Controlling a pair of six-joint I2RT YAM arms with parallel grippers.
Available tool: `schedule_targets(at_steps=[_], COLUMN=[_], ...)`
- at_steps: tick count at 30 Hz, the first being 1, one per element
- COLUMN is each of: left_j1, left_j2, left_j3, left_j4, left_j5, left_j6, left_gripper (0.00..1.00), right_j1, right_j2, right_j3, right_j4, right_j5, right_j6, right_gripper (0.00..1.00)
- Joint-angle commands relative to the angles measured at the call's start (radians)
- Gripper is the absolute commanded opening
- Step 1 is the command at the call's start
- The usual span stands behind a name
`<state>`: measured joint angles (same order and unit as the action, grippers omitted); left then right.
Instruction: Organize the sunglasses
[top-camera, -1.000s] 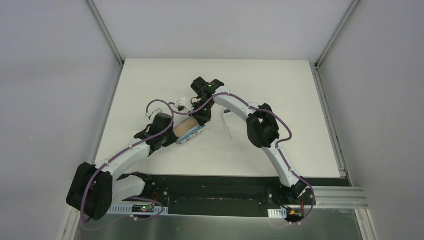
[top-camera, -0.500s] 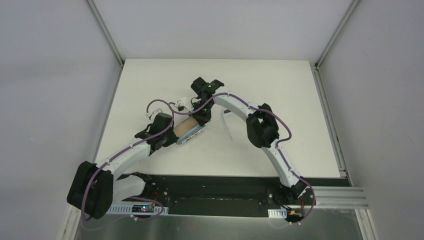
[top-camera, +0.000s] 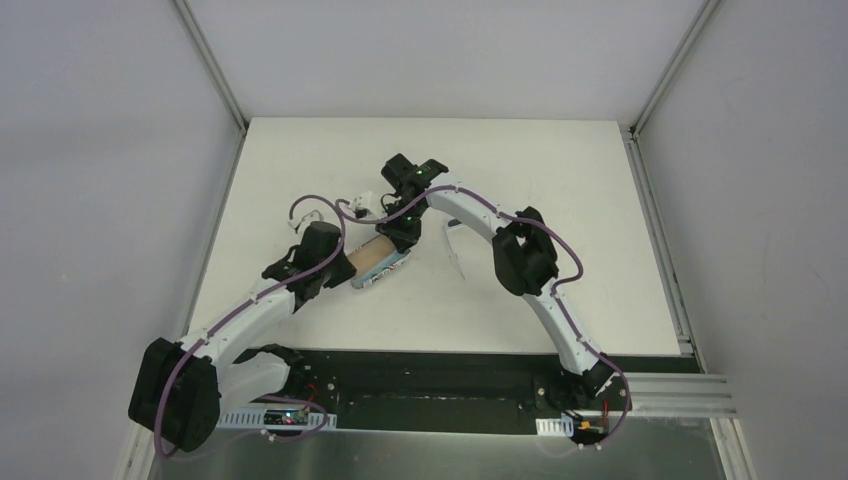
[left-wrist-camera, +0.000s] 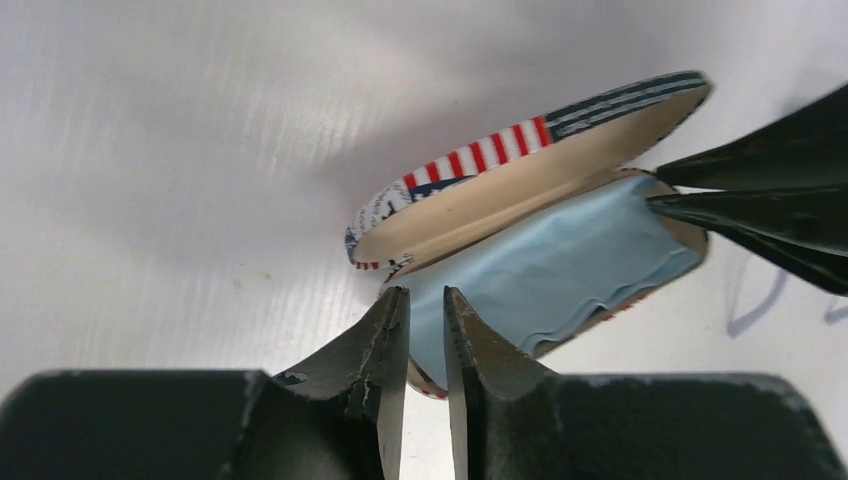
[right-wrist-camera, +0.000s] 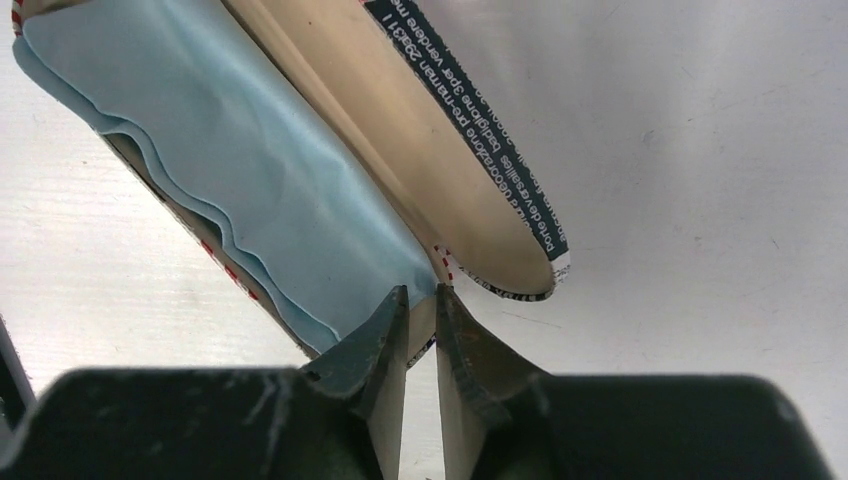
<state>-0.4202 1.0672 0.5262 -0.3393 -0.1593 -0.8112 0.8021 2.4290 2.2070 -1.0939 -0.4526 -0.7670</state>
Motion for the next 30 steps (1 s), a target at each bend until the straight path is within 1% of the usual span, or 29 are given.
schedule_targets(at_steps=[1, 4, 7, 10, 15, 17, 19, 22, 26, 28, 30], left_j1=[-0.008, -0.008, -0.008, -0.015, -0.063, -0.075, -0.091, -0.124, -0.205, -0.238, -0.259], left_j2=[-0.08, -0.109, -0.102, -0.089, -0.116, -0.121, -0.119, -0.103, -0.032, 0.004, 0.035], left_j3=[0.084, 0.093, 0.098, 0.106, 0.121, 0.141, 0.17, 0.22, 0.295, 0.325, 0.35], left_j4=[-0.02, -0.007, 0.005, 0.017, 0.056, 0.061, 0.065, 0.08, 0.094, 0.094, 0.094], left_j5=[-0.042, -0.011, 0.044, 0.095, 0.12, 0.129, 0.129, 0.134, 0.113, 0.074, 0.043], left_j6=[0.033, 0.047, 0.068, 0.089, 0.132, 0.156, 0.187, 0.243, 0.307, 0.314, 0.312], left_gripper=[0.22, 0.24, 0.26, 0.27, 0.29, 0.3, 0.31, 0.34, 0.36, 0.37, 0.37], right_j1=[0.0, -0.001, -0.008, -0.033, -0.127, -0.178, -0.238, -0.342, -0.497, -0.536, -0.548], right_j2=[-0.082, -0.108, -0.138, -0.172, -0.233, -0.269, -0.315, -0.4, -0.5, -0.526, -0.546], right_j3=[0.024, 0.022, 0.002, -0.028, -0.055, -0.072, -0.103, -0.206, -0.405, -0.49, -0.568], right_j4=[0.03, 0.037, 0.04, 0.045, 0.047, 0.048, 0.063, 0.146, 0.299, 0.344, 0.38], right_j5=[-0.018, -0.016, -0.011, -0.019, -0.075, -0.103, -0.114, -0.101, -0.036, 0.028, 0.083], right_j6=[0.054, 0.072, 0.08, 0.095, 0.14, 0.153, 0.17, 0.232, 0.336, 0.347, 0.356], right_gripper=[0.19, 0.2, 0.21, 0.26, 0.34, 0.38, 0.43, 0.53, 0.65, 0.65, 0.65])
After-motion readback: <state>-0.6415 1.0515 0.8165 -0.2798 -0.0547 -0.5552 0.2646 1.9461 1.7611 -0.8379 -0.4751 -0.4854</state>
